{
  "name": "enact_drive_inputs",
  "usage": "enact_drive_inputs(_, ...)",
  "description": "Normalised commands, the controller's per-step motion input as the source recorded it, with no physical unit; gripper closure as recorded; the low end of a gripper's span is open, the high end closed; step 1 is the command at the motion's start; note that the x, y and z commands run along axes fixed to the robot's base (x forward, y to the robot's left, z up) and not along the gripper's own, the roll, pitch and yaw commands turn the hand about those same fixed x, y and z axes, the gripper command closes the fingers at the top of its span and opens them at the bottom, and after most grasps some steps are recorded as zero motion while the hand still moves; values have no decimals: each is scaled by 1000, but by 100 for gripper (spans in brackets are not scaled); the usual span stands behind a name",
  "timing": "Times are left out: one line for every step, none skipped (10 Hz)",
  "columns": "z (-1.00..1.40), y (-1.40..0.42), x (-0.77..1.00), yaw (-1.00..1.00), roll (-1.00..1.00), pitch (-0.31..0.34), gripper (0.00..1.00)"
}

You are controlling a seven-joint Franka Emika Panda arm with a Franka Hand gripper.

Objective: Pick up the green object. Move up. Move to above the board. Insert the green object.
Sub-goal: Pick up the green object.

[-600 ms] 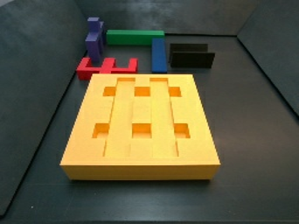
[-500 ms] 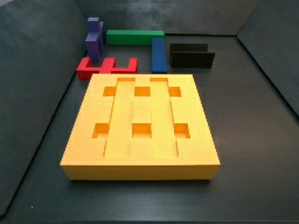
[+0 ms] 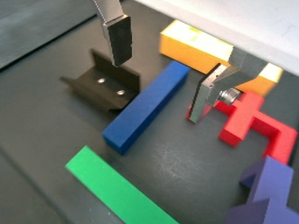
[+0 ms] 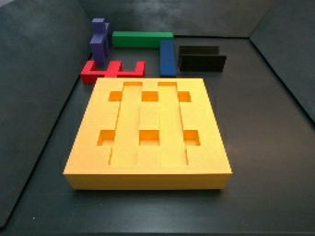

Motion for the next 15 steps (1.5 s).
enact_drive_inputs(-63, 0, -120, -1000, 0, 0, 0)
enact_drive_inputs(-57, 0, -97, -1000, 0, 0, 0)
enact_drive_inputs(-43, 0, -57, -1000, 0, 0, 0)
enact_drive_inputs(-14, 0, -51, -1000, 0, -3, 0)
enact_drive_inputs(0, 89, -66, -897, 0, -4, 0)
enact_drive_inputs(0, 71, -31, -920, 0, 0, 0)
enact_drive_inputs(0, 49, -17, -949, 0, 0, 0)
enact_drive_inputs(0, 3, -3, -1000, 0, 0, 0)
enact_drive_inputs(-3, 0, 0, -1000, 0, 0, 0)
enact_drive_inputs(-37, 0, -3, -1000, 0, 0, 0)
enact_drive_inputs(-29, 51, -43, -963, 0, 0, 0)
enact_drive_inputs(-51, 206, -123, -803, 0, 0, 0)
enact_drive_inputs(-206, 403, -277, -597, 0, 1, 0)
enact_drive_inputs(-174, 371, -231, -626, 0, 0, 0)
enact_drive_inputs(-257, 323, -80, -709, 0, -34, 0)
